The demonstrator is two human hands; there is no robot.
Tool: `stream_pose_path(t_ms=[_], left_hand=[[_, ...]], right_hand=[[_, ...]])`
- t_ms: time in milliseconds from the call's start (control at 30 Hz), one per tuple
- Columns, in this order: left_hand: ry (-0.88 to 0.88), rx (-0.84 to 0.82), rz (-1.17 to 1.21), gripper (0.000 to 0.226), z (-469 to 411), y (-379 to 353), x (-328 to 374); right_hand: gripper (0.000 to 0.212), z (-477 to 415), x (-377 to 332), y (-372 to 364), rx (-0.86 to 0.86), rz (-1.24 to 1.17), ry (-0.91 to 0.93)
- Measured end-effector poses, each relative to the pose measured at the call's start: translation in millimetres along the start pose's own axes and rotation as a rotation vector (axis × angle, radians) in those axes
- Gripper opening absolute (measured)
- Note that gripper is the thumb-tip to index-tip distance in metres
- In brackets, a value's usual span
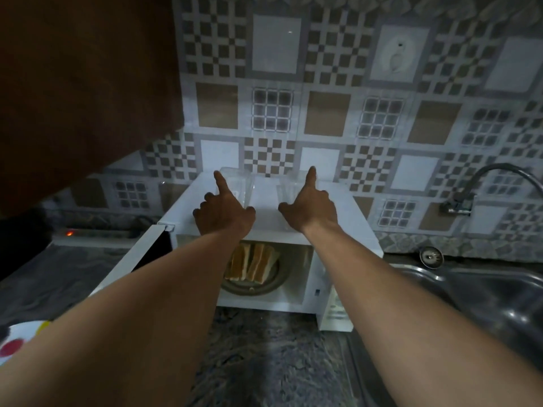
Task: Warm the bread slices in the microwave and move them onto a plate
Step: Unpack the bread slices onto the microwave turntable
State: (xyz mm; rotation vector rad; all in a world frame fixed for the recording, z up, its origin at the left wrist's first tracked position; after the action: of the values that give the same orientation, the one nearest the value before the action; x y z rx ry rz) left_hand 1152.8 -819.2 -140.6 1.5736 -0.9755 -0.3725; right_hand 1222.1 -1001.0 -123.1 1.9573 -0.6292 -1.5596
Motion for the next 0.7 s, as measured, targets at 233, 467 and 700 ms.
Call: stream_pose_path(t_ms=[233,467,700], left_hand=[[0.013,-0.005,-0.019,0.106,-27.2,-23.1,12.8],[0.033,-0.022,-0.048,0.113,-34.0,-25.6,16.6],[0.01,0.031,-0.048,0.112,-14.2,1.0,5.3]], right_hand=[[0.099,-25.9,6.7,-18.3,-0.003,0.004,0.062],[0.106,-34.6,4.3,-26.4,-0.004,0.036,0.068],[0.1,-9.9,-11.3,-4.4,-0.001,0.135,0.024]])
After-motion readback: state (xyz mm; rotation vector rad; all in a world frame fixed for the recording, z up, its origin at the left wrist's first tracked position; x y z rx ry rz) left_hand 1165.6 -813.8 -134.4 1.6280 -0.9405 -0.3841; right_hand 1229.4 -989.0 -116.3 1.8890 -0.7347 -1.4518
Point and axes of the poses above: each hand's wrist, its own z-axis away from the middle knuckle, its own y-axis out of the back of the hand, x = y × z, the point moved 7 cm from there along -z, towards the middle knuckle, and after that the axes turned 13 degrees about -z, right-handed, at the moved point
